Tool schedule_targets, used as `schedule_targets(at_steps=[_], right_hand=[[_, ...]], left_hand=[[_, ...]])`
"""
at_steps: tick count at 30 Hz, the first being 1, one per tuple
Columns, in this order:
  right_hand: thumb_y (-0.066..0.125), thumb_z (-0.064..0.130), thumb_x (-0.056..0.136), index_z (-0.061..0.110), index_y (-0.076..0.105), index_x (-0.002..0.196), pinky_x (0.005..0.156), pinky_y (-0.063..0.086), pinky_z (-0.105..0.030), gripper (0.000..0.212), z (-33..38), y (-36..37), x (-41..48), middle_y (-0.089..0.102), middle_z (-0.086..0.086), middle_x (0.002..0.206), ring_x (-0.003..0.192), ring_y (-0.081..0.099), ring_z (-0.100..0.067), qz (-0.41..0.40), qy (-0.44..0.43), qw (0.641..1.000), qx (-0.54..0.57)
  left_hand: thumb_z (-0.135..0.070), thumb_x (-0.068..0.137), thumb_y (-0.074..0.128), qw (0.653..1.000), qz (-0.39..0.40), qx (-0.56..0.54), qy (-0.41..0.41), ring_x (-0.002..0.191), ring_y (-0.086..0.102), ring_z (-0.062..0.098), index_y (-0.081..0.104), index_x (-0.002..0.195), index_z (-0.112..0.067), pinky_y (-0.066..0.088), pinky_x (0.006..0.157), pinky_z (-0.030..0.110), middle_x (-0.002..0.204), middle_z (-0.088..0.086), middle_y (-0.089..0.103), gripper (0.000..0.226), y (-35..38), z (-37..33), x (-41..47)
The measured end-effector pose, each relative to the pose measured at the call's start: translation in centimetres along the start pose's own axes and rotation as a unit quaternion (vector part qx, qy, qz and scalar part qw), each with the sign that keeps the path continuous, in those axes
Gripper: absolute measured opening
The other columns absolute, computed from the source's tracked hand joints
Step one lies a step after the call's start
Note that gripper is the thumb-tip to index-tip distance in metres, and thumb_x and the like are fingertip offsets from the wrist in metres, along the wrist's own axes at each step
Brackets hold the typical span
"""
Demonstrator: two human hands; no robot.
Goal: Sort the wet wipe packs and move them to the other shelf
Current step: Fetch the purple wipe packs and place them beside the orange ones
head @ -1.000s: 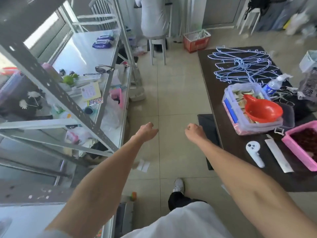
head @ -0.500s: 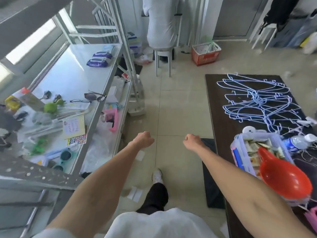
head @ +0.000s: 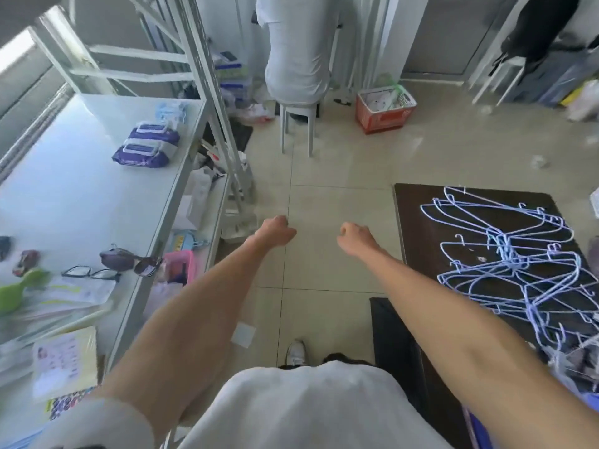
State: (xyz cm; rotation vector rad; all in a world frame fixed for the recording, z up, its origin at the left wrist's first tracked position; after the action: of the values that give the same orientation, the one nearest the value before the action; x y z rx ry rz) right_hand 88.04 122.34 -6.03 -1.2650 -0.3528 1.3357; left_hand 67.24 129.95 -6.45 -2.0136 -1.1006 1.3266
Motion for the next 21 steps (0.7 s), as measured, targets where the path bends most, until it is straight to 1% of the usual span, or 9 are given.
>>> schedule_targets(at_steps=[2,5,6,10,12,14,17,19,21], right_hand=[[0.047,0.021,0.096,0.006,0.061,0.122,0.097,0.05,-0.038,0.033,2.0,-1.0,3.2,0.063,-0.022,0.13,0.121,0.059,-0.038,0.004,-0.003,1.0,0.001],[0.048,0.023,0.095,0.008,0.061,0.122,0.097,0.05,-0.037,0.034,5.1,-1.9,8.2,0.063,-0.023,0.13,0.122,0.059,-0.037,0.013,-0.015,1.0,-0.002],[0.048,0.023,0.095,0.008,0.061,0.122,0.097,0.05,-0.037,0.034,6.0,-2.1,9.5,0.063,-0.023,0.13,0.122,0.059,-0.037,0.019,-0.022,1.0,-0.002],[0.047,0.022,0.095,0.008,0.061,0.122,0.098,0.048,-0.038,0.034,10.1,-2.7,16.1,0.063,-0.022,0.129,0.123,0.056,-0.037,0.04,-0.053,0.998,-0.002],[0.048,0.022,0.095,0.009,0.061,0.123,0.098,0.048,-0.037,0.033,12.6,-2.9,20.7,0.064,-0.021,0.13,0.123,0.056,-0.036,0.056,-0.076,0.996,-0.004],[0.049,0.023,0.095,0.011,0.062,0.125,0.099,0.046,-0.035,0.034,15.6,-3.3,25.6,0.064,-0.019,0.131,0.125,0.055,-0.035,0.066,-0.104,0.992,-0.004],[0.051,0.024,0.096,0.013,0.065,0.122,0.096,0.046,-0.035,0.031,21.4,-4.2,32.8,0.067,-0.016,0.128,0.122,0.058,-0.035,0.074,-0.167,0.983,-0.009],[0.054,0.022,0.095,0.013,0.07,0.115,0.093,0.048,-0.036,0.027,26.4,-4.4,36.4,0.071,-0.015,0.122,0.118,0.062,-0.036,0.09,-0.216,0.972,-0.016],[0.057,0.022,0.095,0.011,0.073,0.107,0.09,0.049,-0.037,0.023,31.7,-4.3,38.8,0.073,-0.017,0.117,0.113,0.065,-0.037,0.117,-0.267,0.956,-0.035]], left_hand=[[-0.03,0.091,0.052,1.0,0.003,-0.007,-0.008,0.116,0.058,0.036,0.06,0.125,-0.011,0.047,0.093,0.036,0.125,0.015,0.061,0.039,-1.9,-0.4,2.5],[-0.03,0.087,0.052,1.0,0.008,-0.015,-0.002,0.099,0.061,0.036,0.054,0.094,-0.01,0.047,0.079,0.034,0.113,0.02,0.066,0.022,-4.2,0.0,7.0],[-0.029,0.087,0.052,1.0,0.009,-0.02,-0.001,0.097,0.062,0.035,0.052,0.091,-0.011,0.046,0.078,0.034,0.108,0.021,0.065,0.019,-4.8,0.2,8.2],[-0.025,0.088,0.052,0.999,0.005,-0.046,-0.03,0.099,0.061,0.032,0.057,0.096,-0.007,0.044,0.078,0.032,0.108,0.017,0.065,0.021,-7.5,1.2,13.8],[-0.025,0.089,0.053,0.996,-0.009,-0.072,-0.057,0.11,0.062,0.033,0.063,0.112,-0.005,0.047,0.086,0.033,0.116,0.015,0.065,0.032,-9.5,1.6,17.1],[-0.024,0.091,0.052,0.991,-0.02,-0.098,-0.084,0.114,0.062,0.033,0.06,0.127,-0.006,0.05,0.094,0.035,0.123,0.014,0.062,0.041,-11.6,2.0,20.4],[-0.023,0.091,0.052,0.984,-0.046,-0.134,-0.108,0.108,0.064,0.035,0.059,0.128,-0.006,0.056,0.094,0.041,0.124,0.016,0.063,0.041,-15.1,2.1,25.0],[-0.022,0.092,0.052,0.978,-0.066,-0.149,-0.127,0.109,0.064,0.033,0.061,0.127,-0.007,0.055,0.092,0.037,0.124,0.015,0.065,0.039,-18.3,2.4,26.5],[-0.018,0.095,0.052,0.967,-0.108,-0.176,-0.147,0.105,0.064,0.028,0.066,0.122,-0.006,0.05,0.086,0.033,0.116,0.011,0.067,0.033,-21.8,3.0,27.6]])
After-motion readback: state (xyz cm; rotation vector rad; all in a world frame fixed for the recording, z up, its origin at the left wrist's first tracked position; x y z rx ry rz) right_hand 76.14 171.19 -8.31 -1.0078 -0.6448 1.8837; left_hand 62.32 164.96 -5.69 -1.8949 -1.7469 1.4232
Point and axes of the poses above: each hand's wrist, its own x-axis towards the middle knuckle, its own y-axis out of the palm, z = x × y, the point moved 3 cm from there along x, towards the middle knuckle
